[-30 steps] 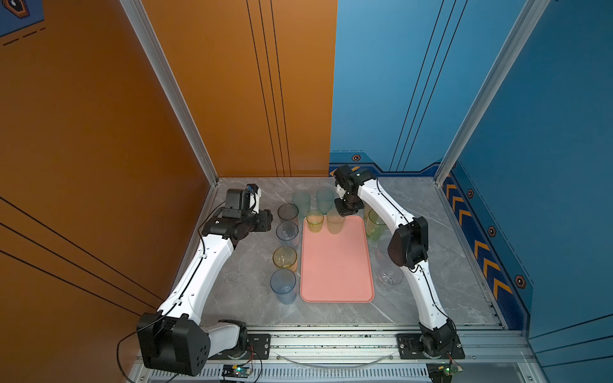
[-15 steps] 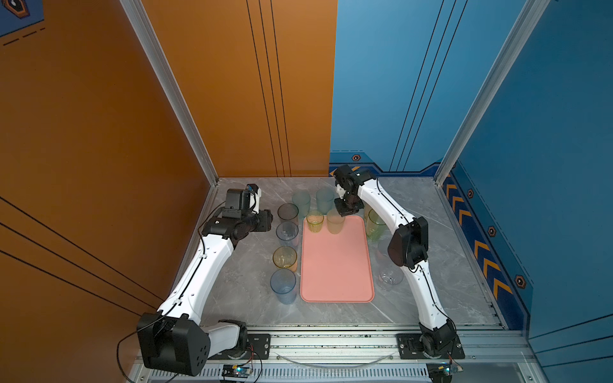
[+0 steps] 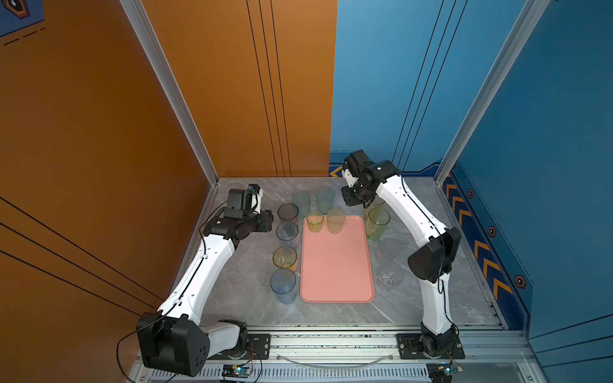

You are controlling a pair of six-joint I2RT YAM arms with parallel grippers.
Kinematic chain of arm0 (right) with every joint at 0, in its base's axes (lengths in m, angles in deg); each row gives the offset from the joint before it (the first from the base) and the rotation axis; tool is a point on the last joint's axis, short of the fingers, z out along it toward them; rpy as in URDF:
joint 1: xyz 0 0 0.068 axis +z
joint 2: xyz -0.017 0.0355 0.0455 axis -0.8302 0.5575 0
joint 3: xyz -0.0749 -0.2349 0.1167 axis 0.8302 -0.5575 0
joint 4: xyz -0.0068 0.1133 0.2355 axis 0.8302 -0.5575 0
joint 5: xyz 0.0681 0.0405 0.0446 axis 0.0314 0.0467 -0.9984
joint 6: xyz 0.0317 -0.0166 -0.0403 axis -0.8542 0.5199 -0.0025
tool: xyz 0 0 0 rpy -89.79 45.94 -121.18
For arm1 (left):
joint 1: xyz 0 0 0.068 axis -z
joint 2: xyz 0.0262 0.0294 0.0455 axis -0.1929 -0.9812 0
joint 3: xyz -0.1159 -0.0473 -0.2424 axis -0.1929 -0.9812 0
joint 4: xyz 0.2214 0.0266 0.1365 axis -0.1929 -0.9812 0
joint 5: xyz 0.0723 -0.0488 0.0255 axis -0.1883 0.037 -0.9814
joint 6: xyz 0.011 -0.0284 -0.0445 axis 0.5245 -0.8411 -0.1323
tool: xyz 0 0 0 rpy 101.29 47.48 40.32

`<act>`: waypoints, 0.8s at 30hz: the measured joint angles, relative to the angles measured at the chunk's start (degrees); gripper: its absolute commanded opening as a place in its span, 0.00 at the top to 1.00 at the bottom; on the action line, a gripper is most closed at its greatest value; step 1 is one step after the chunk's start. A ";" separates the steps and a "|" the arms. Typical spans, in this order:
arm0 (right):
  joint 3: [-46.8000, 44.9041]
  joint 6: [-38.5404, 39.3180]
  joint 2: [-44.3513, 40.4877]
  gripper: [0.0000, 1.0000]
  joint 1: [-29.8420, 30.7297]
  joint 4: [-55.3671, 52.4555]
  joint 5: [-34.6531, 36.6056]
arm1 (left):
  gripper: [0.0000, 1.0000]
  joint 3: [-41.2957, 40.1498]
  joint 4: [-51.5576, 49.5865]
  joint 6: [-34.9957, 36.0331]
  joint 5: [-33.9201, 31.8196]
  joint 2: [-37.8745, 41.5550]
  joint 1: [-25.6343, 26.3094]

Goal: Place the glasses into the tray
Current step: Pick up the glass from the middle-right of the table.

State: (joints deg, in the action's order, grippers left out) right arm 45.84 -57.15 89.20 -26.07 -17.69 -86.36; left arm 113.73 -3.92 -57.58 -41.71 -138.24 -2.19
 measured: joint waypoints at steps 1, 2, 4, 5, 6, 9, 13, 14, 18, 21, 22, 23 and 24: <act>-2.86 -0.02 -3.02 0.76 0.37 0.81 0.37 | 0.42 0.00 -0.02 0.02 -0.17 0.02 0.17; -6.67 -0.15 -6.62 0.76 0.74 1.95 0.76 | 0.42 0.00 -0.02 0.11 -0.44 0.09 0.48; -14.69 -0.74 -13.94 0.76 1.44 3.69 1.62 | 0.42 0.00 -0.04 0.24 -1.07 0.33 1.36; -18.56 -1.20 -17.49 0.76 1.57 4.46 2.10 | 0.42 0.00 -0.07 0.26 -1.40 0.52 1.88; -23.19 -1.99 -21.68 0.76 1.55 5.55 2.64 | 0.42 0.00 -0.09 0.42 -1.66 0.70 2.40; -33.70 -4.48 -31.54 0.76 0.92 6.51 3.96 | 0.42 0.02 -0.07 0.59 -2.16 1.25 3.82; -44.54 -8.28 -42.88 0.77 -1.97 6.99 4.37 | 0.43 0.44 -0.11 0.63 -2.34 1.27 5.01; -46.82 -9.20 -45.18 0.77 -3.02 6.88 4.35 | 0.43 0.74 -0.13 0.63 -2.34 1.22 5.18; -54.45 -12.00 -51.01 0.77 -7.54 6.73 3.52 | 0.46 2.08 -0.07 0.61 -2.34 0.17 5.68; -58.51 -12.94 -51.49 0.77 -10.21 6.78 2.78 | 0.47 2.89 -0.09 0.61 -2.32 -1.42 6.16; -59.43 -13.14 -51.28 0.77 -10.80 6.80 2.32 | 0.47 3.10 -0.09 0.59 -2.32 -2.01 6.38; -60.48 -13.16 -50.93 0.77 -11.45 6.91 1.90 | 0.47 3.23 -0.07 0.61 -2.32 -2.58 6.62; -61.35 -13.18 -50.53 0.78 -11.96 7.19 1.46 | 0.47 3.37 -0.11 0.61 -2.34 -3.15 6.93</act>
State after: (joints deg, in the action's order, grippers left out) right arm -15.51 -70.33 38.67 -38.03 -10.50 -84.89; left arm 117.10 -4.03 -56.96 -44.05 -141.38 4.74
